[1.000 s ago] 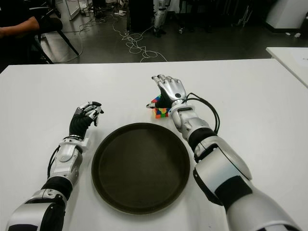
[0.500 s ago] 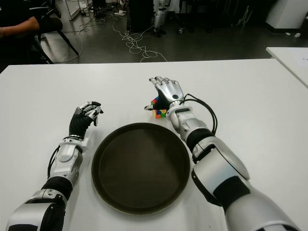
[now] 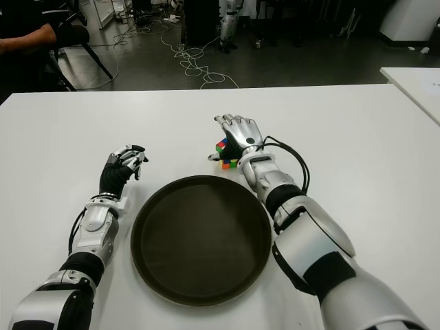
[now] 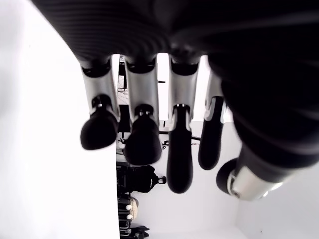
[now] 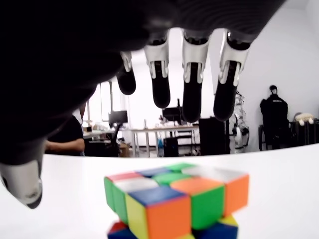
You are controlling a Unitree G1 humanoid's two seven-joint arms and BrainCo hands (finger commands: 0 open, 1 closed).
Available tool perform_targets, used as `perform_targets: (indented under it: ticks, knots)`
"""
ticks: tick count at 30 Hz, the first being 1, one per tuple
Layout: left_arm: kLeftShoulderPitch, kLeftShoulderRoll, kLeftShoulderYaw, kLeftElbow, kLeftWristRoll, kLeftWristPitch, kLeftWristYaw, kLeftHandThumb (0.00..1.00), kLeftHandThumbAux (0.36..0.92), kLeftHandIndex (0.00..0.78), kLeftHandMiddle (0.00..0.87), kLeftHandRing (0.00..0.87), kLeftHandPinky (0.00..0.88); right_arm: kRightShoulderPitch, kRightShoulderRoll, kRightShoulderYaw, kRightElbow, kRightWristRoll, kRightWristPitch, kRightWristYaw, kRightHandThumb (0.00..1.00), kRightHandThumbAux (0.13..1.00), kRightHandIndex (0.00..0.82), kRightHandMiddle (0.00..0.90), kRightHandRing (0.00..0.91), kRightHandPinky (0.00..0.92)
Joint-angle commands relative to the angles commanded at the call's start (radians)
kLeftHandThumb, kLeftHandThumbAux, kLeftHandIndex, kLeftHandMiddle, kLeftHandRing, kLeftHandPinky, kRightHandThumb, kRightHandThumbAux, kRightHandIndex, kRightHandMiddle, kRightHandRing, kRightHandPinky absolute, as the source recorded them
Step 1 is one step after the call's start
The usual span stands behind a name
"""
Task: Pick up the Rubik's Cube and put it in the plate
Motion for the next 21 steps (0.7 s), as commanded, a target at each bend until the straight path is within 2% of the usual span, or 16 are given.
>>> perform_targets:
  ticks: [12,21]
  knots:
    - [-0.001,0.000,-0.007,0.001,0.005,-0.003,-0.001,0.856,0.657,0.419,0.566,0.751,0.764,0.014,-0.006,-0.004,0.011,0.003,0.000,0.010,0.052,0.540,0.152,0.237,0.280,0.356]
    - [-0.001,-0.002,-0.006,0.001,-0.004,-0.007,-0.013,0.856,0.658,0.417,0.563,0.759,0.772,0.026,-0.014,-0.009,0.017,0.007,-0.010,0.023,0.069,0.554,0.153,0.244,0.282,0.352]
